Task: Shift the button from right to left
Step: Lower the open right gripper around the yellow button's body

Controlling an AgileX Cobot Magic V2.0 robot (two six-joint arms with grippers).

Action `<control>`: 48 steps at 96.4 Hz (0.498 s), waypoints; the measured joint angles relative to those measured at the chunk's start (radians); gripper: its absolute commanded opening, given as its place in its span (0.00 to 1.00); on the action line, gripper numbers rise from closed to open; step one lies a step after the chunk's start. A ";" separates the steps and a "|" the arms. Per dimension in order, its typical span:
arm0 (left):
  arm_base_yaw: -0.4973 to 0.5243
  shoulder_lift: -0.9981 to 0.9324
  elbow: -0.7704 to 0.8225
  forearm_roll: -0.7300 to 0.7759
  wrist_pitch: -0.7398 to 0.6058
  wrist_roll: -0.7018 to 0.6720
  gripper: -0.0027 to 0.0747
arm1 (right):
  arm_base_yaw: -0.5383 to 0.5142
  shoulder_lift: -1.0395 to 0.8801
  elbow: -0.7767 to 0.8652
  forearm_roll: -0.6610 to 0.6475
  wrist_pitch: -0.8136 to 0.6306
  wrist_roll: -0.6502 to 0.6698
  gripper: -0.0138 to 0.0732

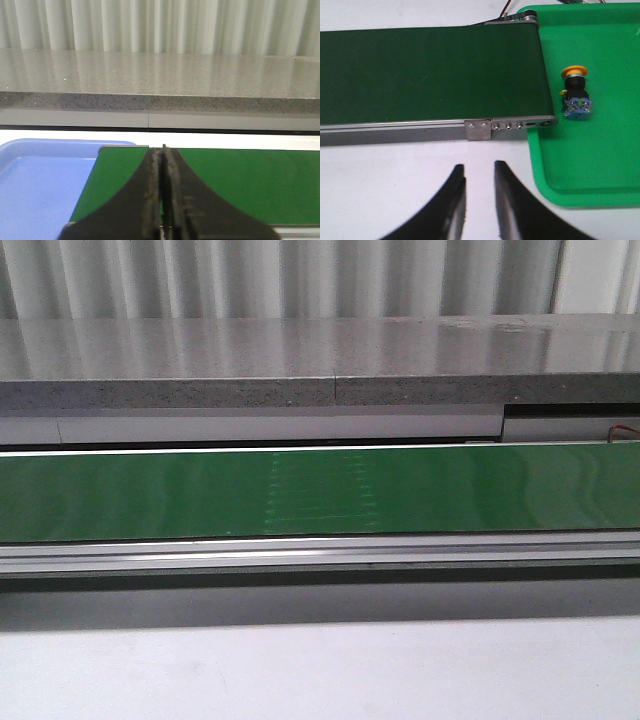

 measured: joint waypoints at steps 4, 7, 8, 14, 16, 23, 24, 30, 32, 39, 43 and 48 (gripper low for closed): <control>0.000 0.000 0.000 0.000 0.000 0.000 0.01 | 0.000 0.000 0.000 0.006 0.000 0.000 0.69; 0.000 0.000 0.000 0.000 0.000 0.000 0.01 | 0.000 0.000 0.000 0.012 0.000 0.000 0.74; 0.000 0.000 0.000 0.000 0.000 0.000 0.01 | 0.000 0.000 0.000 0.012 0.000 0.000 0.75; 0.000 0.000 0.000 0.000 0.000 0.000 0.01 | 0.000 0.000 0.000 0.026 0.000 0.000 0.79; 0.000 0.000 0.000 0.000 0.000 0.000 0.01 | 0.000 0.000 0.000 0.030 0.000 0.000 0.79; 0.000 0.000 0.000 0.000 0.000 0.000 0.01 | 0.000 0.000 -0.001 0.049 0.000 0.000 0.79; 0.000 0.000 0.000 0.000 0.000 0.000 0.01 | 0.000 0.000 -0.003 0.053 0.003 0.000 0.79; 0.000 0.000 0.000 0.000 0.000 0.000 0.01 | 0.000 0.011 -0.013 0.069 0.022 0.000 0.79; 0.000 0.000 0.000 0.000 0.000 0.000 0.01 | 0.000 0.018 -0.020 0.072 0.035 0.000 0.79; 0.000 0.000 0.000 0.000 0.000 0.000 0.01 | 0.000 0.057 -0.057 0.076 0.079 0.000 0.79; 0.000 0.000 0.000 0.000 0.000 0.000 0.01 | 0.000 0.087 -0.086 0.076 0.103 0.000 0.79; 0.000 0.000 0.000 0.000 0.000 0.000 0.01 | 0.000 0.126 -0.123 0.072 0.117 0.000 0.79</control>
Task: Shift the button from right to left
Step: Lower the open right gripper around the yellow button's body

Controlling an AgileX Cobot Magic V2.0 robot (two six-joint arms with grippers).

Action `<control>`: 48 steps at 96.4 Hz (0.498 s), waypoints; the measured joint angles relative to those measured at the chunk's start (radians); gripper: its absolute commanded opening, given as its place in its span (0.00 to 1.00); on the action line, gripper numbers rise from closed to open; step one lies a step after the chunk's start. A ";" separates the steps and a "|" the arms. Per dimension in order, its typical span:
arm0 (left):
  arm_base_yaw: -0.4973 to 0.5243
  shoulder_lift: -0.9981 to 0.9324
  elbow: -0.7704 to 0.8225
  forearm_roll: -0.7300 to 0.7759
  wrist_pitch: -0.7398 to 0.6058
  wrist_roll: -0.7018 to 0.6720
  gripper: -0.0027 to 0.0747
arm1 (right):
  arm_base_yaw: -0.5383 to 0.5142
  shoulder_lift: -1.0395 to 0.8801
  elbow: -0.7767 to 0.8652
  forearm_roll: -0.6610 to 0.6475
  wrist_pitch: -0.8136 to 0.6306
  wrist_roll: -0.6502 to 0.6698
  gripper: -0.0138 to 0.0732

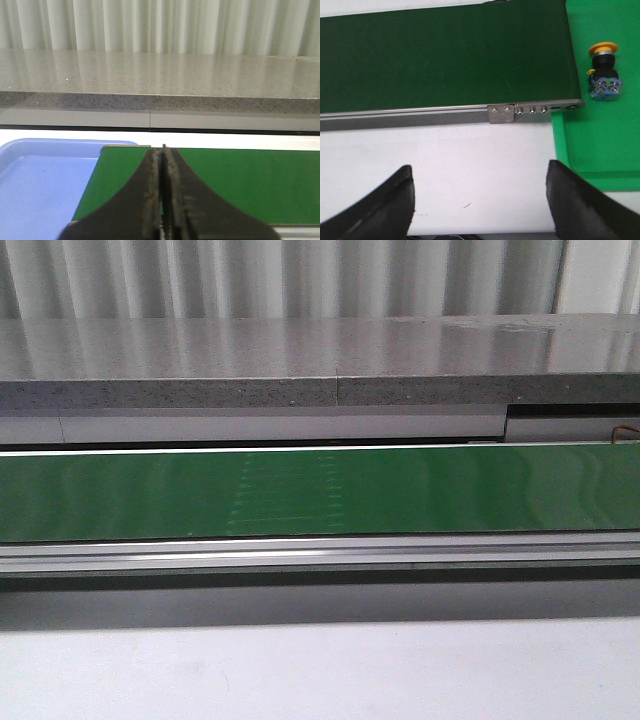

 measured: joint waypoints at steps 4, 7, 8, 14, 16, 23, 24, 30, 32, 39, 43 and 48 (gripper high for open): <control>0.000 0.000 0.000 0.000 0.000 0.000 0.01 | 0.000 0.033 -0.033 -0.005 0.002 0.000 0.79; 0.000 0.000 0.000 0.000 0.000 0.000 0.01 | 0.000 0.056 -0.054 -0.010 0.004 0.000 0.79; 0.000 0.000 0.000 0.000 0.000 0.000 0.01 | 0.000 0.067 -0.060 -0.012 0.004 0.000 0.79; 0.000 0.000 0.000 0.000 0.000 0.000 0.01 | 0.000 0.114 -0.103 -0.022 0.004 0.000 0.79; 0.000 0.000 0.000 0.000 0.000 0.000 0.01 | 0.000 0.132 -0.116 -0.024 0.004 0.000 0.79; 0.000 0.000 0.000 0.000 0.000 0.000 0.01 | -0.005 0.193 -0.151 -0.036 0.004 -0.004 0.79; 0.000 0.000 0.000 0.000 0.000 0.000 0.01 | -0.009 0.199 -0.154 -0.036 0.004 -0.009 0.79; 0.000 0.000 0.000 0.000 0.000 0.000 0.01 | -0.030 0.255 -0.175 -0.036 0.004 -0.024 0.79; 0.000 0.000 0.000 0.000 0.000 0.000 0.01 | -0.041 0.273 -0.180 -0.036 0.002 -0.032 0.79; 0.000 0.000 0.000 0.000 0.000 0.000 0.01 | -0.089 0.328 -0.192 -0.029 -0.008 -0.062 0.79; 0.000 0.000 0.000 0.000 0.000 0.000 0.01 | -0.127 0.358 -0.195 -0.017 -0.017 -0.091 0.79; 0.000 0.000 0.000 0.000 0.000 0.000 0.01 | -0.177 0.392 -0.196 0.012 -0.032 -0.135 0.79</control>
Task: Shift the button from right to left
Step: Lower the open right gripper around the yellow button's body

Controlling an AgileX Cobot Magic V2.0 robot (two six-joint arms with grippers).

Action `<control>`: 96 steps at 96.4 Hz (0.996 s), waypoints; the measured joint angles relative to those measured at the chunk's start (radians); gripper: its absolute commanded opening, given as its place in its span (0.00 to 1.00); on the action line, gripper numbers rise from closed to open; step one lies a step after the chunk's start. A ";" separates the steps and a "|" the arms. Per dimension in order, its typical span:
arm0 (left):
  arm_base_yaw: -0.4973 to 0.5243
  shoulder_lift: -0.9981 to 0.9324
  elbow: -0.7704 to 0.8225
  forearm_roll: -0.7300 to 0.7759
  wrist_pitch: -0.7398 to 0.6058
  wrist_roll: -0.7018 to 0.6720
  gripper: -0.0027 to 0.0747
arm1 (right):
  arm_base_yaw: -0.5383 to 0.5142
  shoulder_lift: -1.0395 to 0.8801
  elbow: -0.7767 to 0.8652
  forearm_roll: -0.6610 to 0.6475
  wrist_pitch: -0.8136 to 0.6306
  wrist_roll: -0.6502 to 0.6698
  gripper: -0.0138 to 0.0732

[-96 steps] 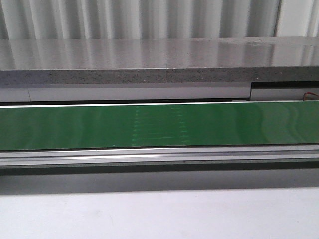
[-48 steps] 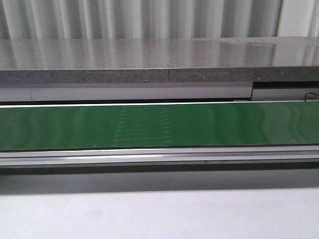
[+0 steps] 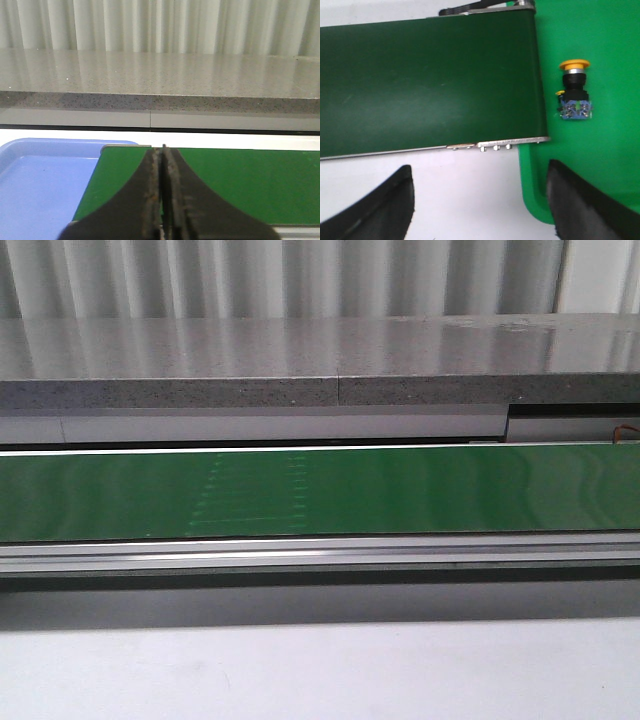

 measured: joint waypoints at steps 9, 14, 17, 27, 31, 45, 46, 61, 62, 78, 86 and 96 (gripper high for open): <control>0.000 0.000 0.000 0.000 0.000 0.000 0.01 | -0.101 0.067 0.000 0.088 -0.034 -0.098 0.79; 0.000 0.000 0.000 0.000 0.000 0.000 0.01 | -0.155 0.107 -0.001 0.143 -0.060 -0.150 0.79; 0.000 0.000 0.000 0.000 0.000 0.000 0.01 | -0.184 0.132 -0.005 0.173 -0.076 -0.178 0.79; 0.000 0.000 0.000 0.000 0.000 0.000 0.01 | -0.282 0.228 -0.034 0.244 -0.102 -0.245 0.79; 0.000 0.000 0.000 0.000 0.000 0.000 0.01 | -0.309 0.271 -0.051 0.254 -0.107 -0.260 0.79; 0.000 0.000 0.000 0.000 0.000 0.000 0.01 | -0.375 0.394 -0.119 0.257 -0.124 -0.283 0.79; 0.000 0.000 0.000 0.000 0.000 0.000 0.01 | -0.378 0.400 -0.122 0.257 -0.124 -0.285 0.79; 0.000 0.000 0.000 0.000 0.000 0.000 0.01 | -0.391 0.498 -0.176 0.257 -0.155 -0.306 0.79; 0.000 0.000 0.000 0.000 0.000 0.000 0.01 | -0.391 0.501 -0.179 0.257 -0.156 -0.308 0.79; 0.000 0.000 0.000 0.000 0.000 0.000 0.01 | -0.391 0.574 -0.184 0.251 -0.191 -0.328 0.79; 0.000 0.000 0.000 0.000 0.000 0.000 0.01 | -0.391 0.605 -0.184 0.244 -0.213 -0.332 0.79; 0.000 0.000 0.000 0.000 0.000 0.000 0.01 | -0.391 0.637 -0.184 0.244 -0.243 -0.335 0.79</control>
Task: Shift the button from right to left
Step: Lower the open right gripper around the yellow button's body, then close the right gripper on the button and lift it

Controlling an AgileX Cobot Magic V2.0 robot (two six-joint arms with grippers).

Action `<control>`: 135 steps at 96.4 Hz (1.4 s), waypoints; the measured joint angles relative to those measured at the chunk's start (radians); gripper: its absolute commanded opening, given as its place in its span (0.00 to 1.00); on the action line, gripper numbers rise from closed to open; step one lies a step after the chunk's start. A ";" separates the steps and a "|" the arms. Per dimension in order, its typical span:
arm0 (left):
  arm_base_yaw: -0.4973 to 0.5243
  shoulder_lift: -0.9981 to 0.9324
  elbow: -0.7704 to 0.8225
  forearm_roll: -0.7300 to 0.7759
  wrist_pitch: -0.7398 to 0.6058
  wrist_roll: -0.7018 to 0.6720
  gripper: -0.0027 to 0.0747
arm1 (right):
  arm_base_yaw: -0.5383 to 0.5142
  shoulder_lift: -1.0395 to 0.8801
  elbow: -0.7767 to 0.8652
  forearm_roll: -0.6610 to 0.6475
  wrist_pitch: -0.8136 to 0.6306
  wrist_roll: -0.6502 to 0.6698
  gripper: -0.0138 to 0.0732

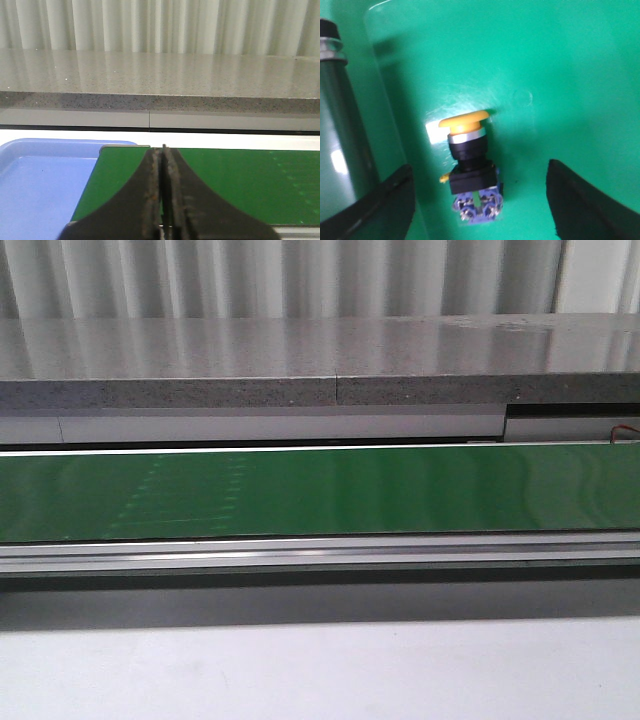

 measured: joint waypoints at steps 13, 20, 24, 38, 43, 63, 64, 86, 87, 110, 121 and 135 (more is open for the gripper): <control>0.000 0.000 0.000 0.000 0.000 0.000 0.01 | 0.000 0.041 0.000 0.000 -0.019 -0.015 0.79; 0.000 0.000 0.000 0.000 0.000 0.000 0.01 | 0.006 0.064 0.000 0.000 -0.025 -0.020 0.79; 0.000 0.000 0.000 0.000 0.000 0.000 0.01 | 0.010 0.076 0.000 -0.002 -0.031 -0.021 0.79; 0.000 0.000 0.000 0.000 0.000 0.000 0.01 | 0.015 0.111 0.000 -0.002 -0.047 -0.027 0.79; 0.000 0.000 0.000 0.000 0.000 0.000 0.01 | 0.017 0.124 0.000 -0.002 -0.049 -0.030 0.79; 0.000 0.000 0.000 0.000 0.000 0.000 0.01 | 0.029 0.170 0.000 -0.002 -0.064 -0.033 0.74; 0.000 0.000 0.000 0.000 0.000 0.000 0.01 | 0.029 0.170 0.000 -0.002 -0.064 -0.033 0.73; 0.000 0.000 0.000 0.000 0.000 0.000 0.01 | 0.033 0.185 -0.006 -0.002 -0.065 -0.033 0.48; 0.000 0.000 0.000 0.000 0.000 0.000 0.01 | 0.033 0.185 -0.006 -0.002 -0.065 -0.033 0.48; 0.000 0.000 0.000 0.000 0.000 0.000 0.01 | 0.033 0.149 -0.006 0.015 -0.042 -0.033 0.48; 0.000 0.000 0.000 0.000 0.000 0.000 0.01 | 0.035 0.068 -0.006 0.026 -0.016 -0.036 0.48; 0.000 0.000 0.000 0.000 0.000 0.000 0.01 | 0.057 -0.054 -0.006 0.059 0.039 -0.029 0.48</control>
